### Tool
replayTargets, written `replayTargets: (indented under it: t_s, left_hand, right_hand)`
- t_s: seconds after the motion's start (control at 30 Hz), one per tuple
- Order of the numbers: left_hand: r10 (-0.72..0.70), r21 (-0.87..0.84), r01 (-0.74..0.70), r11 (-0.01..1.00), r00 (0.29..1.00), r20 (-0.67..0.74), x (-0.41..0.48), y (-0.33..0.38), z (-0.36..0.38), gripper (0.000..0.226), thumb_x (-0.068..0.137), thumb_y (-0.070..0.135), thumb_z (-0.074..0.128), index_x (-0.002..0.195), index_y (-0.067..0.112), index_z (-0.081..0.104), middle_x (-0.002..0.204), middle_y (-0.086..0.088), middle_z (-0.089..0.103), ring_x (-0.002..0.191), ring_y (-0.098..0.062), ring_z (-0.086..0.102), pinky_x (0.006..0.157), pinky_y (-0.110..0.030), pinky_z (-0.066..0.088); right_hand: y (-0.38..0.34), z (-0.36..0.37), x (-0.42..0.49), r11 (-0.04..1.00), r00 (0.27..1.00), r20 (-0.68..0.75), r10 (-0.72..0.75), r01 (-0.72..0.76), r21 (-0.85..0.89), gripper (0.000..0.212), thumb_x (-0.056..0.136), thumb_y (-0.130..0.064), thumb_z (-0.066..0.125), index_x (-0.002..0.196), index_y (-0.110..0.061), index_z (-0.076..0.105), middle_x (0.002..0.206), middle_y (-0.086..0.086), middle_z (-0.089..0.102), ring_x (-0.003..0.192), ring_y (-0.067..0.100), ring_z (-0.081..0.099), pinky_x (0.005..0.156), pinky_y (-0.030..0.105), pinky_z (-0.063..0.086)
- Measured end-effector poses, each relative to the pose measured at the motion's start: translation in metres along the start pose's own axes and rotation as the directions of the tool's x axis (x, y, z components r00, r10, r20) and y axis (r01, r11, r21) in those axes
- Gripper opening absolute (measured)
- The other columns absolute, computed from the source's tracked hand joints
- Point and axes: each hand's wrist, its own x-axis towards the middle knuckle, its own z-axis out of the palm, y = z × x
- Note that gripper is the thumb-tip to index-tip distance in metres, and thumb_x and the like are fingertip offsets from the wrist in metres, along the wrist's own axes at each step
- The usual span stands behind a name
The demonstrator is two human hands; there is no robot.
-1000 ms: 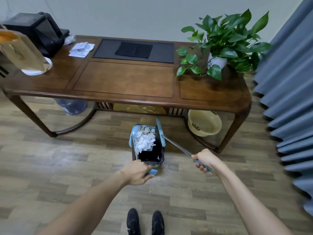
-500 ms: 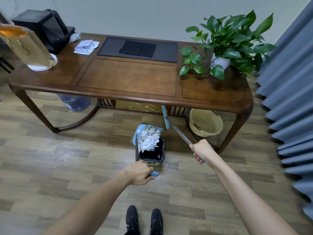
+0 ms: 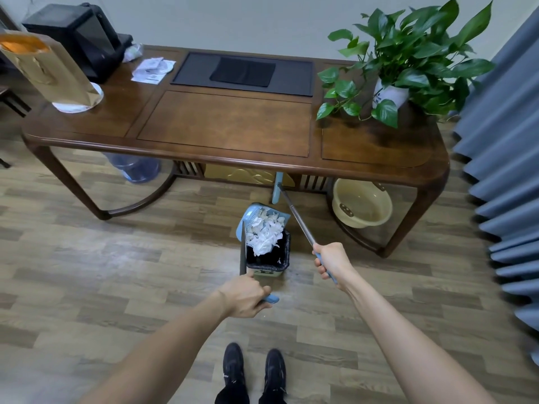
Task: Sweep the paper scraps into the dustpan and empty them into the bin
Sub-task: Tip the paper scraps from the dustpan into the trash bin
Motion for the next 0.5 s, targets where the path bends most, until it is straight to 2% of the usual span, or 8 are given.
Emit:
replayTargets:
  t_s: [0.2,0.5]
  left_hand:
    - [0.017,0.013,-0.018,1.000,0.999,0.028,-0.0084,0.0011,0.0053,0.038,0.102,0.038,0.037,0.096,0.005,0.057,0.080,-0.021,0.070,0.069,-0.037,0.062,0.090,-0.039,0.036]
    - [-0.007,-0.006,0.007,1.000,1.000,0.002,-0.0062,-0.0033,0.0013,0.039,0.102,0.039,0.036,0.100,0.006,0.057,0.082,-0.020,0.070,0.072,-0.036,0.063,0.088,-0.037,0.038]
  right_hand:
    - [-0.0086,-0.0012,0.0008,1.000,1.000,0.002,0.029,-0.029,-0.001,0.016,0.098,-0.018,0.048,0.088,-0.006,0.051,0.060,0.005,0.044,0.041,0.013,0.034,0.034,0.017,0.024]
    - [-0.0086,0.0019,0.0004,0.999,1.000,-0.016,0.005,-0.006,-0.040,0.021,0.098,-0.021,0.049,0.083,-0.007,0.055,0.060,0.005,0.047,0.040,0.013,0.037,0.036,0.020,0.028]
